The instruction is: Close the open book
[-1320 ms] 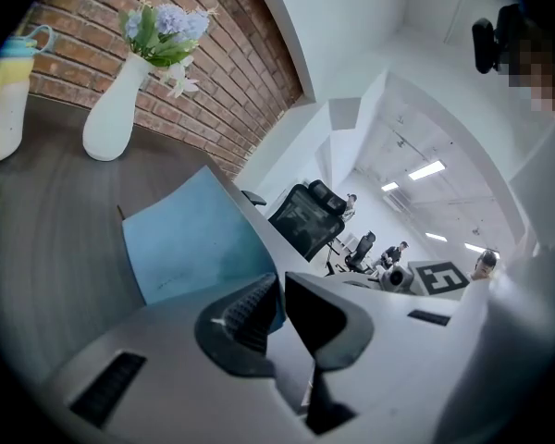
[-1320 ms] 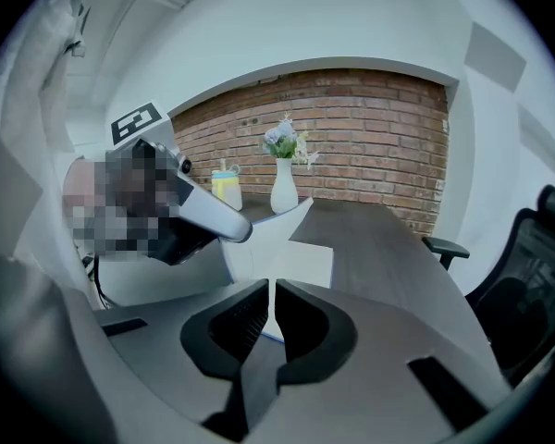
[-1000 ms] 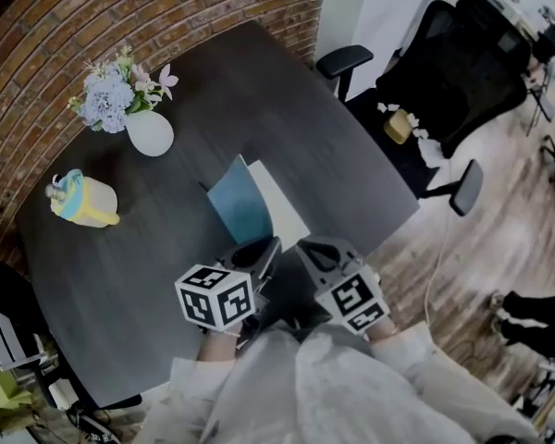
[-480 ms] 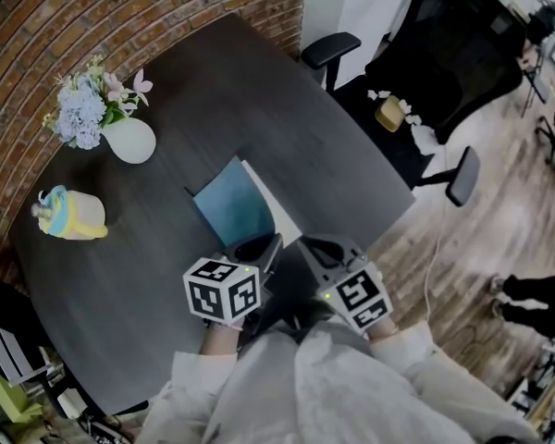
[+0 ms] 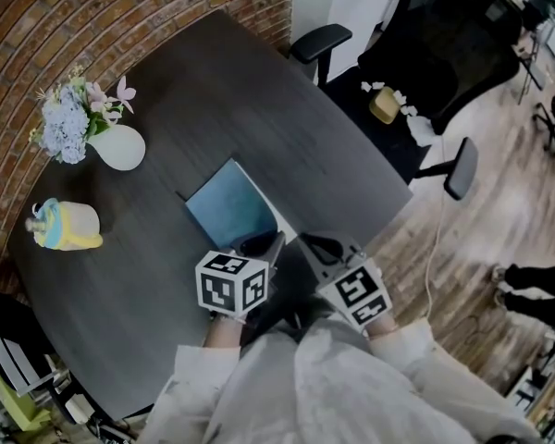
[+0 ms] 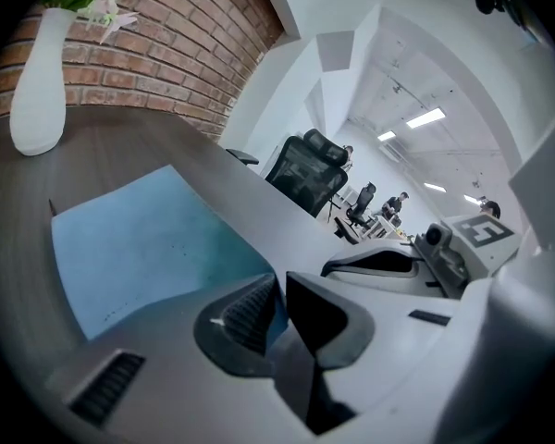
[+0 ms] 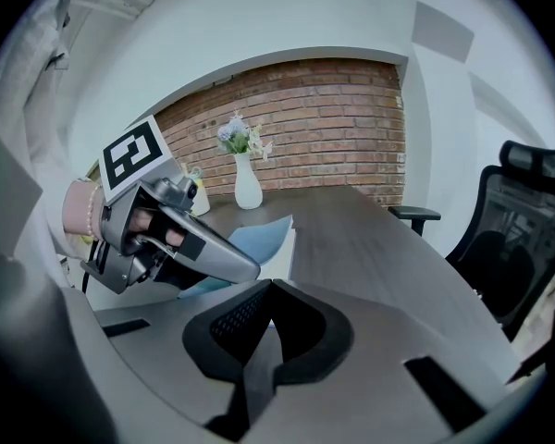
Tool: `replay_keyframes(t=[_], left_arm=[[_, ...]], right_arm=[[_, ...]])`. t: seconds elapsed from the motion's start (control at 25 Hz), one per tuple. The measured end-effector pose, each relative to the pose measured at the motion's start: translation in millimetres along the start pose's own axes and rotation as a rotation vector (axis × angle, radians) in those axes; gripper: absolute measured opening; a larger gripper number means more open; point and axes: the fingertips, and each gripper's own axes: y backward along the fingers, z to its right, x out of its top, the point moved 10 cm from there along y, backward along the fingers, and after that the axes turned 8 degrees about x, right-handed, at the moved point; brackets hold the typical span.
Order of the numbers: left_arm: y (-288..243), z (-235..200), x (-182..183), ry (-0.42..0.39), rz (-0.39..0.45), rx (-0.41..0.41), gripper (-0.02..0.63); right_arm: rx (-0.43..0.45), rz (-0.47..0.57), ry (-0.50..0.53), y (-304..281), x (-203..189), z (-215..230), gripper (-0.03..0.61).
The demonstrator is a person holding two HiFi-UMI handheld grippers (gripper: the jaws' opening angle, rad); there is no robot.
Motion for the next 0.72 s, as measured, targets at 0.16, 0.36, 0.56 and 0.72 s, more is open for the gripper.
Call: replay_keyframes(t=[0.16, 0.36, 0.56, 0.72], left_arm=[[-7.6, -1.1, 1.3, -0.020, -0.017, 0.003, 0.041], [-15.4, -0.3, 1.0, -0.049, -0.038, 0.012, 0.045], [-22.7, 0.5, 0.9, -0.049, -0.052, 0.020, 0.051], [-26.3, 1.3, 2.3, -0.050, -0.067, 0.024, 0.055]], right_arm=[[0.009, -0.039, 0.000, 1.0, 4.3, 1.3, 0.006], [0.004, -0.048, -0.013, 1.7, -0.8, 2.4, 0.006], [0.009, -0.044, -0.042, 2.2, -6.6, 5.5, 0.006], [0.013, -0.055, -0.047, 2.4, -10.4, 6.0, 0.006]])
